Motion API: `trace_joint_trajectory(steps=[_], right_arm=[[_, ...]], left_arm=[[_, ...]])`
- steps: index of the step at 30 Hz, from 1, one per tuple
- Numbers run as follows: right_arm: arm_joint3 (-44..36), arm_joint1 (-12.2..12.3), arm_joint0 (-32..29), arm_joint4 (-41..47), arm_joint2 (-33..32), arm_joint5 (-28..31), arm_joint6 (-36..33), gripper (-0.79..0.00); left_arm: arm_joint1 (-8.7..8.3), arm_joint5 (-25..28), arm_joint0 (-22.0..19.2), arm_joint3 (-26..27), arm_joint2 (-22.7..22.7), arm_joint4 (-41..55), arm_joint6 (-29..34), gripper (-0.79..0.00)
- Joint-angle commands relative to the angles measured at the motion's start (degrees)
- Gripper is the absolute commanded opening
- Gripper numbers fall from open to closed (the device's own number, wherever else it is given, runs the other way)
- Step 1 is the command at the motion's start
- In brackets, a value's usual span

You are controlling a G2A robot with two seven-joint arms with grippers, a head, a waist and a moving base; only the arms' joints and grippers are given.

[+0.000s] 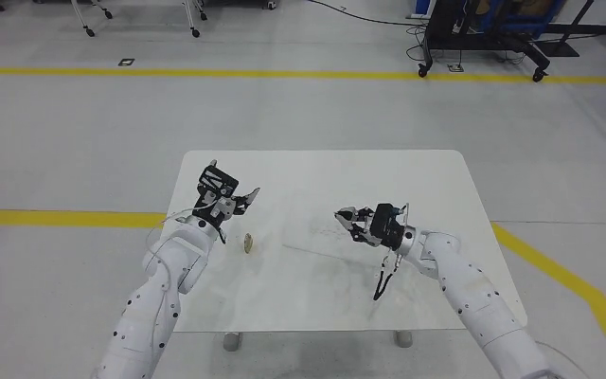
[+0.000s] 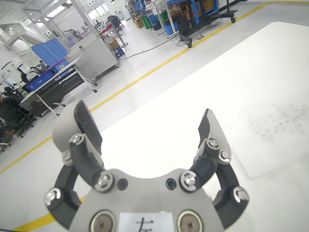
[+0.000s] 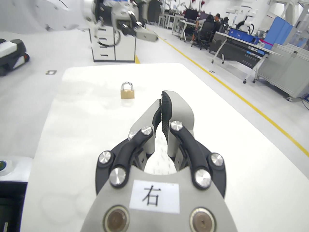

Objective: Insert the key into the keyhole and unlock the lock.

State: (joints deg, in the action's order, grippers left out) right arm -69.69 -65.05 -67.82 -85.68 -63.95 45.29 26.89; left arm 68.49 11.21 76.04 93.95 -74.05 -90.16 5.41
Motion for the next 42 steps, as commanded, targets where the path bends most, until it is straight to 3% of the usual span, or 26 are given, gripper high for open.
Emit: trace_joint_trajectory(steps=[1,5,8,12,16,20,22,31,34,37,42], right_arm=[[0.12,-0.02,0.04,-0.05,0.06,0.02,3.05,-0.785],[0.12,-0.02,0.04,-0.05,0.06,0.02,3.05,-0.785],[-0.02,-0.11,-0.32,0.88,0.21,-0.17,2.89,-0.785],[-0.41,-1.36,-0.81,13.06,2.37,2.91,1.35,-0.785],[1.73,-2.81,0.44,26.86,4.73,5.15,-2.86,-0.785],[4.07,-4.08,2.03,39.69,6.8,6.35,-7.63,-0.785],[5.02,-4.47,2.93,43.28,7.43,6.74,-9.76,-0.785],[5.02,-4.47,2.93,43.28,7.43,6.74,-9.76,-0.785],[4.82,-4.81,1.44,50.15,8.25,9.15,-11.24,-0.785],[7.31,-5.55,1.18,60.47,10.42,12.42,-14.31,-0.785],[9.81,-6.99,2.61,76.2,14.3,12.72,-19.89,-0.785]], left_arm=[[0.03,0.0,-0.71,-0.62,0.29,-0.03,0.04,0.0],[0.03,0.78,0.07,-1.24,0.96,-0.34,-0.22,0.0],[-0.01,4.23,-0.37,0.61,1.55,0.43,-5.77,0.0],[0.26,5.71,-1.76,-1.65,0.93,6.37,-5.43,0.0],[0.95,10.44,-2.12,-4.03,-0.1,25.85,-3.2,0.0],[1.21,13.66,-3.6,-6.83,-1.03,42.0,5.1,0.0],[1.02,15.41,-5.25,-6.49,-1.25,40.98,6.8,0.0],[1.12,15.71,-4.52,-5.51,-0.45,41.47,5.97,0.0],[1.63,17.0,-4.16,-6.37,1.46,51.31,8.35,0.0],[2.26,18.15,-5.12,-8.36,3.37,69.17,14.49,0.0],[2.62,14.68,-7.67,-12.69,4.63,85.81,24.68,0.0]])
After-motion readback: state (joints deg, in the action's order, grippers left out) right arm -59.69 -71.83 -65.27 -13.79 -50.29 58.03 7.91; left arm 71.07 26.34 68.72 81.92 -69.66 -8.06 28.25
